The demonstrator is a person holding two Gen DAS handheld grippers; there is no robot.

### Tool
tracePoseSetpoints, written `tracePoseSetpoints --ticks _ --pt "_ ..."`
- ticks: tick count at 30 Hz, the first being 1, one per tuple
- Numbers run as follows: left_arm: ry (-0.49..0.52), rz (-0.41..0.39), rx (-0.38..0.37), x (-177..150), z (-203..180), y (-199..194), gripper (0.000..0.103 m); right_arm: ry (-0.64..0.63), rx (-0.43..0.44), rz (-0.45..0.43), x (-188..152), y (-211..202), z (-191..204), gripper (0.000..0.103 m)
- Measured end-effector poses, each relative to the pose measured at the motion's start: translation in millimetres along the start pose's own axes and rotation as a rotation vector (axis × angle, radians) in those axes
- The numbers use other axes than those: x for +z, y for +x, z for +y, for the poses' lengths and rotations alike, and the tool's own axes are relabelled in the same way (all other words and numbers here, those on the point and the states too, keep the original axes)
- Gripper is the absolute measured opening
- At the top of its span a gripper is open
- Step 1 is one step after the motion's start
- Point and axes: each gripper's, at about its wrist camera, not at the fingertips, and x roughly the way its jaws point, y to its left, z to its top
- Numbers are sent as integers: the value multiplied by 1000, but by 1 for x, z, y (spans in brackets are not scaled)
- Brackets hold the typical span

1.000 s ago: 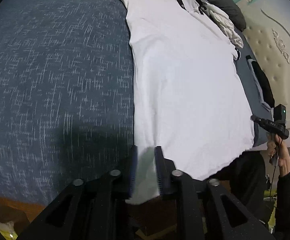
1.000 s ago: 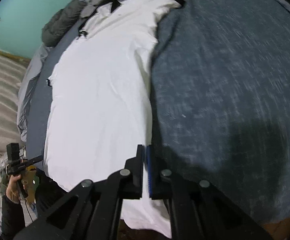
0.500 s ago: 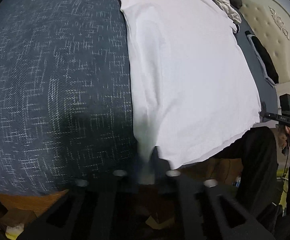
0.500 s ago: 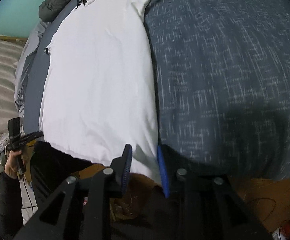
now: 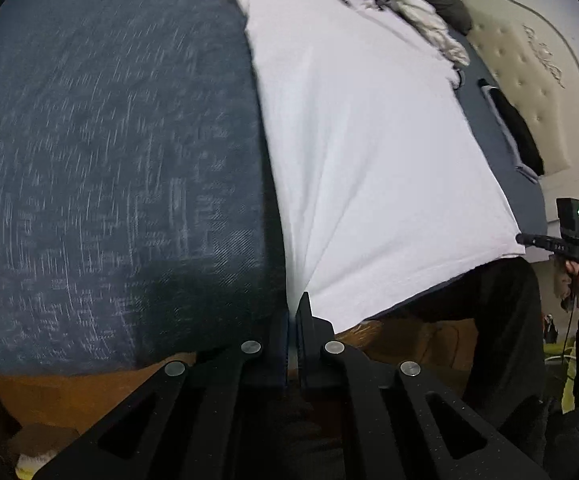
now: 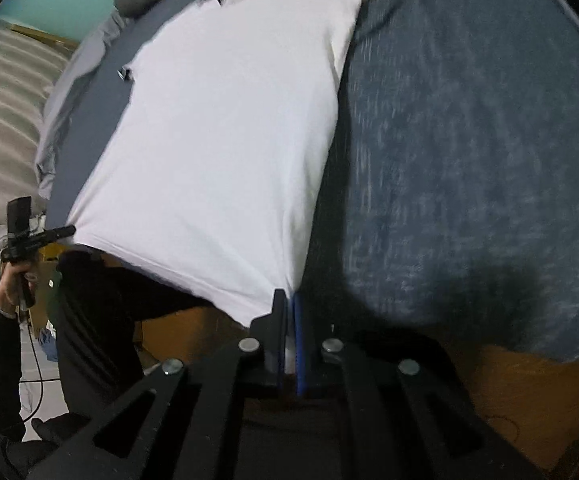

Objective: Fold clothes
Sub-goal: 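Hold the hem with both grippers and pull it to straighten the shirt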

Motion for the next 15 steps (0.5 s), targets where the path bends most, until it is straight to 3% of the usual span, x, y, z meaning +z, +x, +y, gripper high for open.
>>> tracePoseSetpoints --ticks 5,7,8,15 --pt "-21 13 -4 -4 11 10 3 82 -24 16 4 18 -16 7" --pt "-19 10 -5 -2 11 9 3 110 -37 4 4 15 -23 27" --pt "-18 9 -7 -1 9 10 3 115 -31 5 4 13 -25 29" --pt "-23 16 -13 -9 14 7 3 110 -10 33 5 27 -26 29"
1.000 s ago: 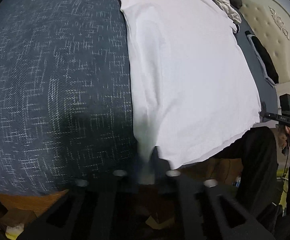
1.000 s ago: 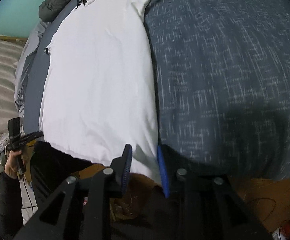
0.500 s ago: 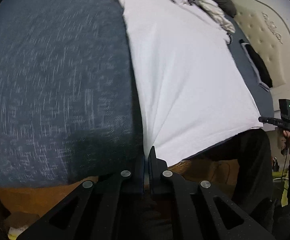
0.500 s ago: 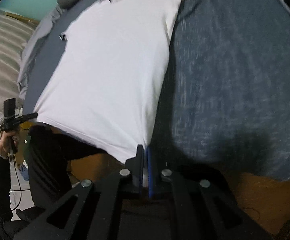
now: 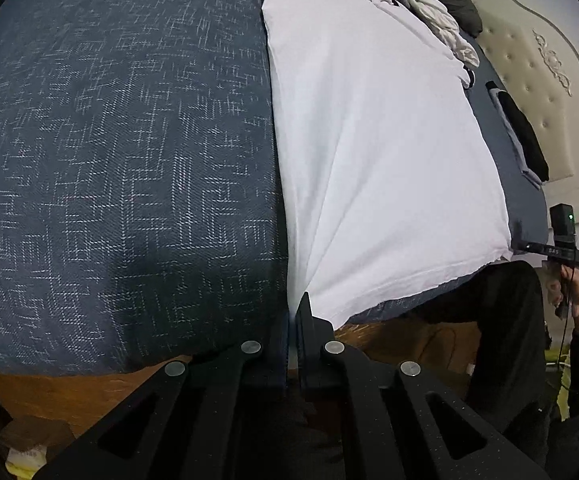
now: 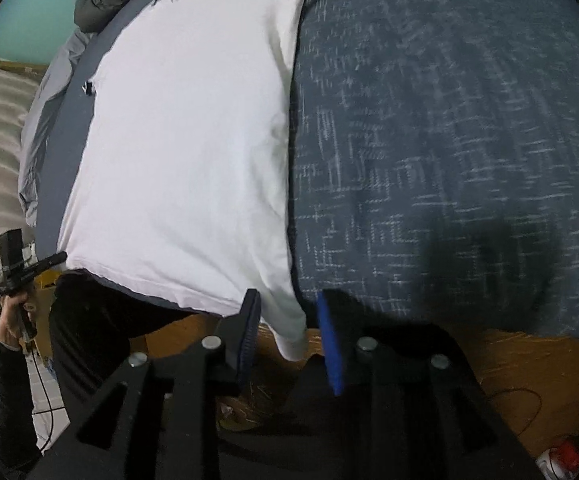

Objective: Fold clothes
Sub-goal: 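Hold the hem with both grippers and pull it to straighten the shirt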

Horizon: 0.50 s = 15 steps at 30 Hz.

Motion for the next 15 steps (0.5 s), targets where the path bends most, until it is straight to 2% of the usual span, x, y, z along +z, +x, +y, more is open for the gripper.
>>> tracePoseSetpoints --ticks 2,3,4,10,15 --pt "3 -2 1 -1 -3 1 3 -9 8 10 -1 5 1 27" --pt "5 -4 0 1 -6 1 3 -18 12 7 -2 5 2 9" --pt "8 -6 2 1 -7 0 3 -30 14 -2 -3 2 4 4" --pt "38 6 8 10 -28 9 3 -79 -14 -64 -7 -38 2 3" --pt "28 25 9 10 -30 19 3 -66 -49 -26 -13 -23 -5 3"
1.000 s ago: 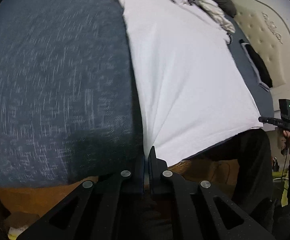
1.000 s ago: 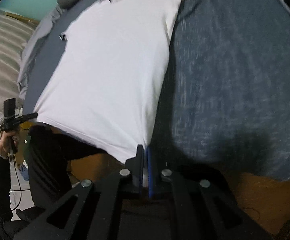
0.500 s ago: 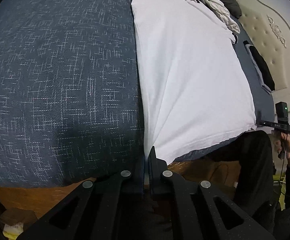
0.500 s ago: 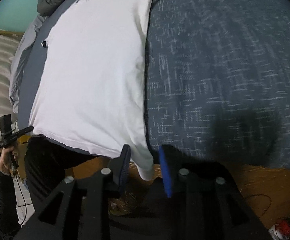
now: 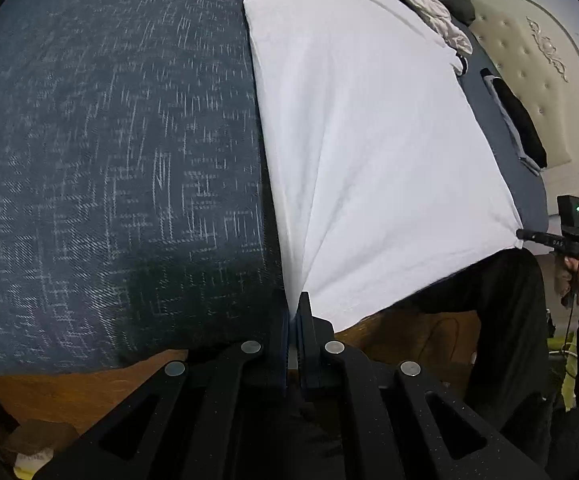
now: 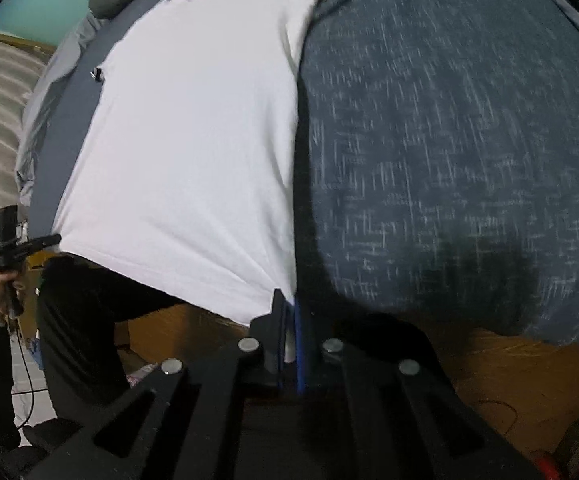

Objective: Fold clothes
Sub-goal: 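Hold the hem with both grippers and pull it to straighten the shirt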

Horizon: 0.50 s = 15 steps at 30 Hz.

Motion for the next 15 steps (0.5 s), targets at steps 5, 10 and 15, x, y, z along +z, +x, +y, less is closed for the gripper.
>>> tracePoseSetpoints --ticks 5,10,15 --pt "-30 7 -3 0 10 8 3 11 13 22 -2 14 -3 3" --pt "-29 -1 -12 -3 12 4 3 18 42 13 1 11 -5 3" --pt "-33 -25 -29 1 14 -6 3 24 88 -19 3 1 0 3"
